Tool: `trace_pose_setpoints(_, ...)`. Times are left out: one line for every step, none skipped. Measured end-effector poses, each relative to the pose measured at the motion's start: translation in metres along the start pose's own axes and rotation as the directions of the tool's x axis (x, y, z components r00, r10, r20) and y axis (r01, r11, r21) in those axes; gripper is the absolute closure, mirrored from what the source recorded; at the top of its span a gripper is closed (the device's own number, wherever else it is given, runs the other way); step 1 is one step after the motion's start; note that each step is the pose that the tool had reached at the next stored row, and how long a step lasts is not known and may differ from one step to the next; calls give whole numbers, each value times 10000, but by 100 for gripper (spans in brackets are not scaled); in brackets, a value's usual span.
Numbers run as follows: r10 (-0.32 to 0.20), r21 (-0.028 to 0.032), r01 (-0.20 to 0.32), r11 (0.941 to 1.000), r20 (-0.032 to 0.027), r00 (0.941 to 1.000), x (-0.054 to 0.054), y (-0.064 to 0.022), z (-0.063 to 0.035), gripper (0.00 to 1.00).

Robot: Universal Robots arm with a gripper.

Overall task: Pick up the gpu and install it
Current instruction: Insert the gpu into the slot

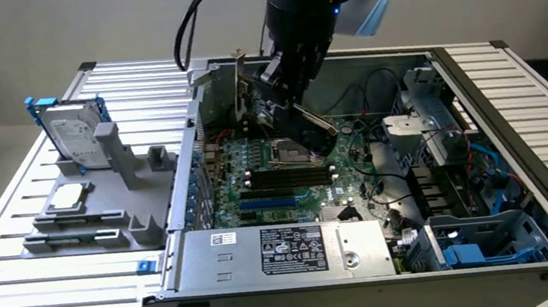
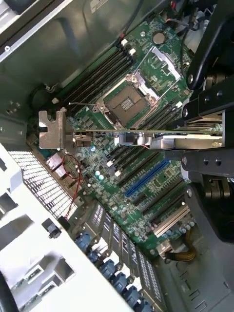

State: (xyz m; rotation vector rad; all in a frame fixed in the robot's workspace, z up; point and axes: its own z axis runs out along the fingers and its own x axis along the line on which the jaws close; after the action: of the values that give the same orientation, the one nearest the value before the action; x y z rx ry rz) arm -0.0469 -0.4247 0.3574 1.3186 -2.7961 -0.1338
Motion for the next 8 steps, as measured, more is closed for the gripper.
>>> trace_pose_setpoints(-194,1,194,9998,-19,9998,0,-1,5,74)
trace_pose_setpoints(-369,2,369,9993,-36,9993,0,-1,9,74)
trace_pose_setpoints(-547,2,547,9985,-54,9985,0,-1,13,74)
trace_pose_setpoints(-725,2,725,9974,-73,9973,0,-2,17,74)
trace_pose_setpoints(-905,2,905,9959,-91,9959,0,-2,22,74)
trace_pose_setpoints(-1092,0,1092,9940,-108,9940,0,-3,27,74)
trace_pose_setpoints(-1271,0,1271,9919,-127,9918,0,-3,31,74)
trace_pose_setpoints(-1453,-2,1453,9894,-144,9893,0,-4,36,74)
